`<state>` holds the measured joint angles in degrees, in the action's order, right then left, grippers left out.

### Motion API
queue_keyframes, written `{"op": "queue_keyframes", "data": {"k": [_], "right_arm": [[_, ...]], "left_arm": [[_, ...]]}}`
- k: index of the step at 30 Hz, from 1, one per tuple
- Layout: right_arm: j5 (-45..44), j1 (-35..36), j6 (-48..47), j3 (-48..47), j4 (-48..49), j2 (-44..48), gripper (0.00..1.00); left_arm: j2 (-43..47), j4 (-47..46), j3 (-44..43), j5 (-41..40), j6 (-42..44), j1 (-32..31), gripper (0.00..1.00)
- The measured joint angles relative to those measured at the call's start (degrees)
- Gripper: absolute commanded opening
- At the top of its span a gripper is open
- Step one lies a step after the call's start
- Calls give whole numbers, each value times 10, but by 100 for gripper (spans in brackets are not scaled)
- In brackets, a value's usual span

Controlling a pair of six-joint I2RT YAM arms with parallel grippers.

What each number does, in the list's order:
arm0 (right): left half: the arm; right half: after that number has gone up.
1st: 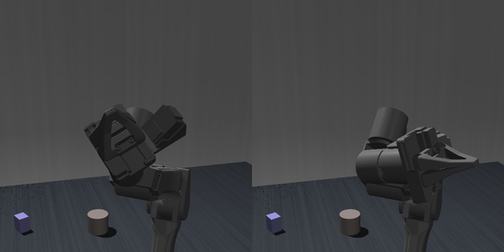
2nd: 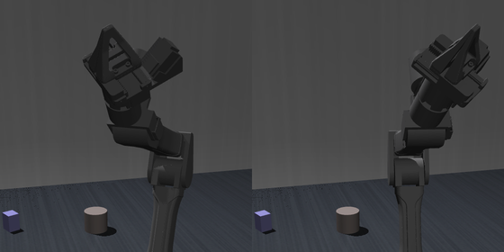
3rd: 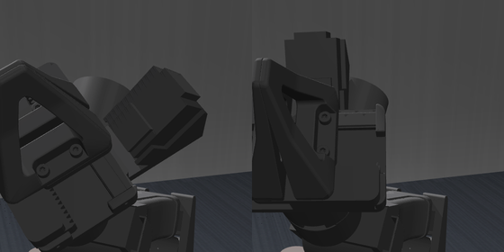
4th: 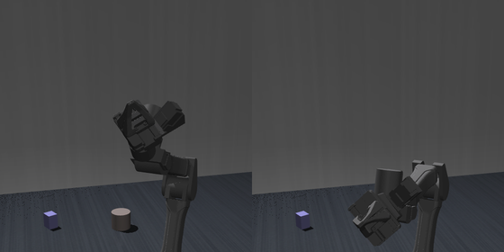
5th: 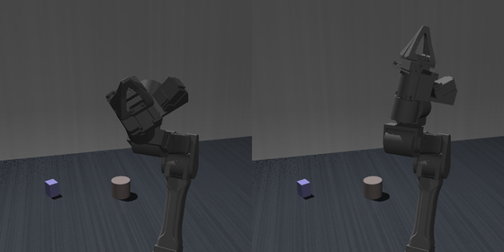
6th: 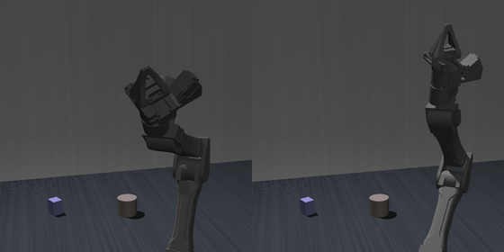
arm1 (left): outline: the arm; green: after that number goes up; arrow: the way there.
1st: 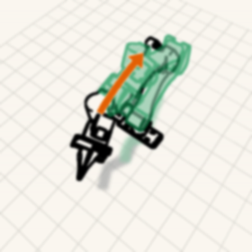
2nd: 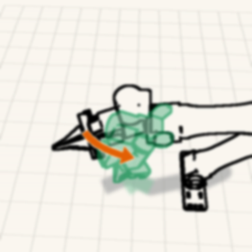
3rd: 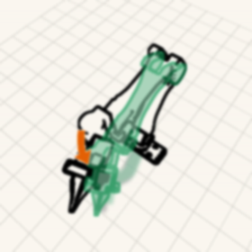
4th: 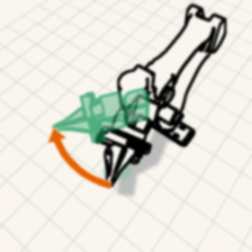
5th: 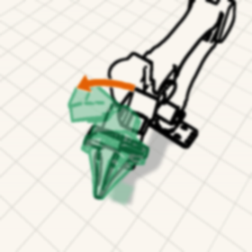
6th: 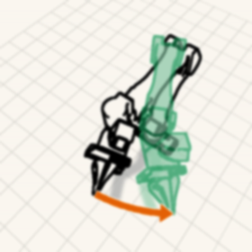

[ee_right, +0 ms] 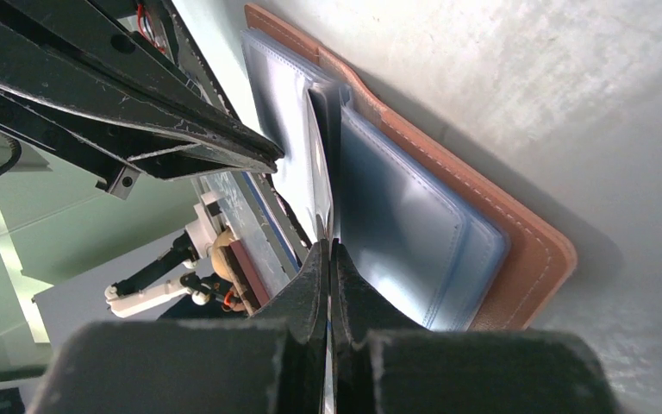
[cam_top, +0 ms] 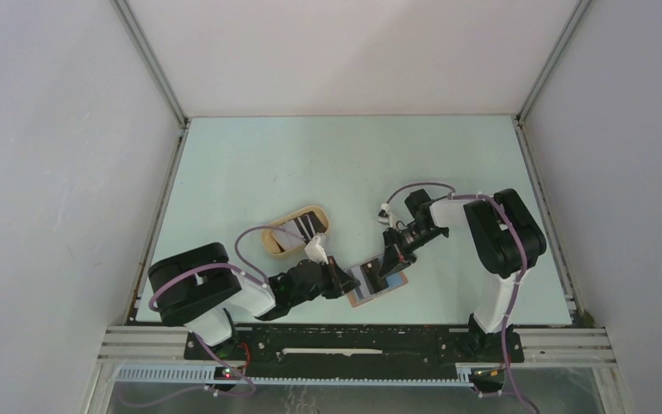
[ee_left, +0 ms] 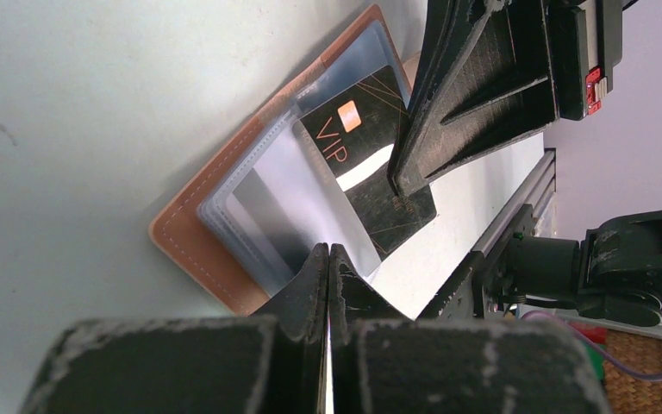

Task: Put the credit cards into the card holder
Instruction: Insert the credit card into the card holder.

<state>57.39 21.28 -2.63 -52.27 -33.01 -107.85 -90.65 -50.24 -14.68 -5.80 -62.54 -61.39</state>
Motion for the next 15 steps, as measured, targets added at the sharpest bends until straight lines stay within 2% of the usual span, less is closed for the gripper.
{"op": "queue_keyframes", "data": {"k": [15], "right_arm": [[2,22,0,-12,-3,-8,0]], "left_arm": [[-2,-1,0,0,0,0,0]]}}
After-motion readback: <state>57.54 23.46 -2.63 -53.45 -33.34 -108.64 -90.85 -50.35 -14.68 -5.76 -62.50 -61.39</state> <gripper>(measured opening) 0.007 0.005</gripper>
